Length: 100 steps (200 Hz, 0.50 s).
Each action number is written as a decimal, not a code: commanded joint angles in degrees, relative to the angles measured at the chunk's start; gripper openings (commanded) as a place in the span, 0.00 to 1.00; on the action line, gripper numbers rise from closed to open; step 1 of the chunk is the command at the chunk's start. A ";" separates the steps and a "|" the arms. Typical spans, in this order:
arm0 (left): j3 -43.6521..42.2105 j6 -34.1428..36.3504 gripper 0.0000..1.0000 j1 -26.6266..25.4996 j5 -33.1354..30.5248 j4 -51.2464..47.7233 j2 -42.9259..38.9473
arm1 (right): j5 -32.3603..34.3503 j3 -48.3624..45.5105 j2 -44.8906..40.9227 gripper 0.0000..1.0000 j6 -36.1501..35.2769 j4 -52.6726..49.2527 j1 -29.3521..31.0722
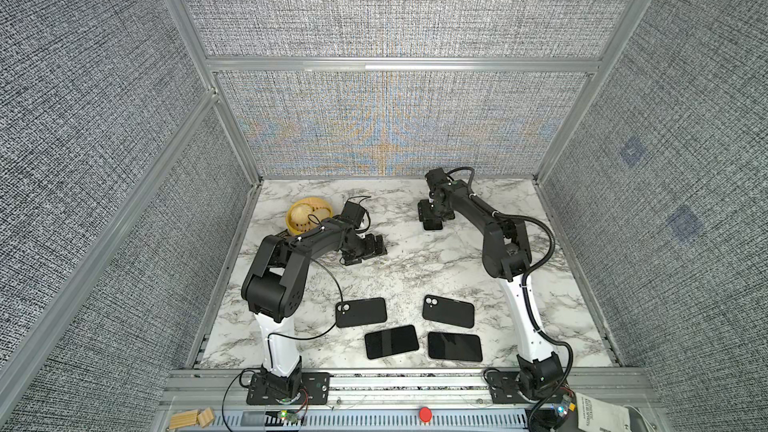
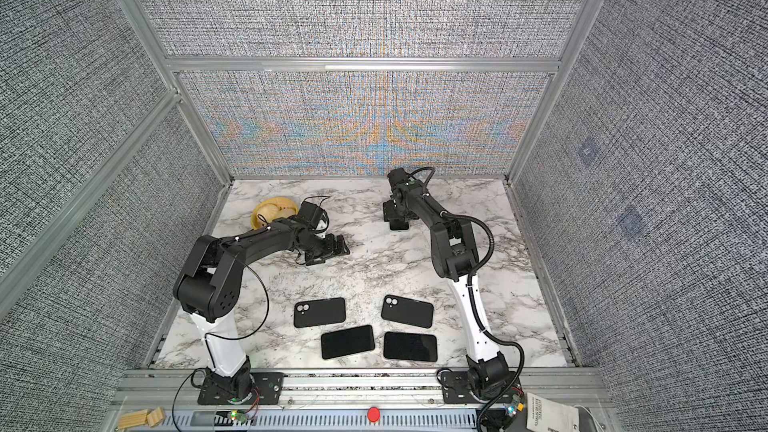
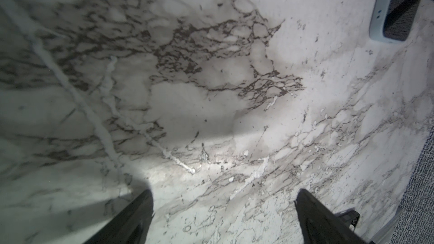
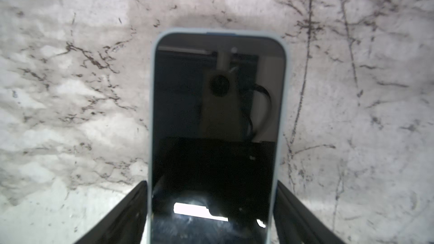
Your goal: Put the phone into the phone case
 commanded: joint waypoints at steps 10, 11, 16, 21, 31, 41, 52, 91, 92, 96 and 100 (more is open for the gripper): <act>-0.41 0.27 0.96 0.02 -0.34 -0.73 -0.44 | -1.97 -0.12 -0.09 0.85 0.02 0.35 -0.04; -0.41 0.27 0.96 0.03 -0.30 -0.71 -0.44 | -1.96 -0.19 -0.11 0.85 0.02 0.39 -0.05; -0.41 0.23 0.96 -0.05 -0.27 -0.75 -0.55 | -2.04 -0.25 -0.21 0.85 0.02 0.43 0.02; -0.50 0.28 0.96 0.01 -0.34 -0.71 -0.59 | -2.14 -0.22 -0.29 0.85 0.02 0.34 0.03; -0.67 0.32 0.96 -0.03 -0.28 -0.64 -0.75 | -2.34 -0.27 -0.59 0.86 0.06 0.34 0.03; -0.89 0.19 0.96 -0.04 -0.28 -0.52 -1.01 | -2.35 -0.54 -1.06 0.86 0.05 0.28 -0.03; -1.11 0.19 0.96 -0.03 -0.42 -0.48 -1.30 | -2.28 -0.78 -1.77 0.86 -0.07 0.27 0.06; -1.73 0.19 0.96 -0.02 -0.97 -0.92 -3.60 | -2.54 -2.29 -6.25 0.86 -0.99 -0.35 0.11; -1.73 0.19 0.96 -0.04 -1.01 -0.94 -3.69 | -2.55 -2.42 -6.40 0.86 -1.06 -0.40 0.12; -1.79 0.19 0.96 -0.03 -1.11 -1.09 -4.09 | -2.76 -2.88 -7.00 0.86 -1.23 -0.38 0.12; -1.94 0.19 0.96 -0.03 -1.20 -1.20 -4.47 | -3.09 -3.50 -7.93 0.86 -1.44 -0.21 0.25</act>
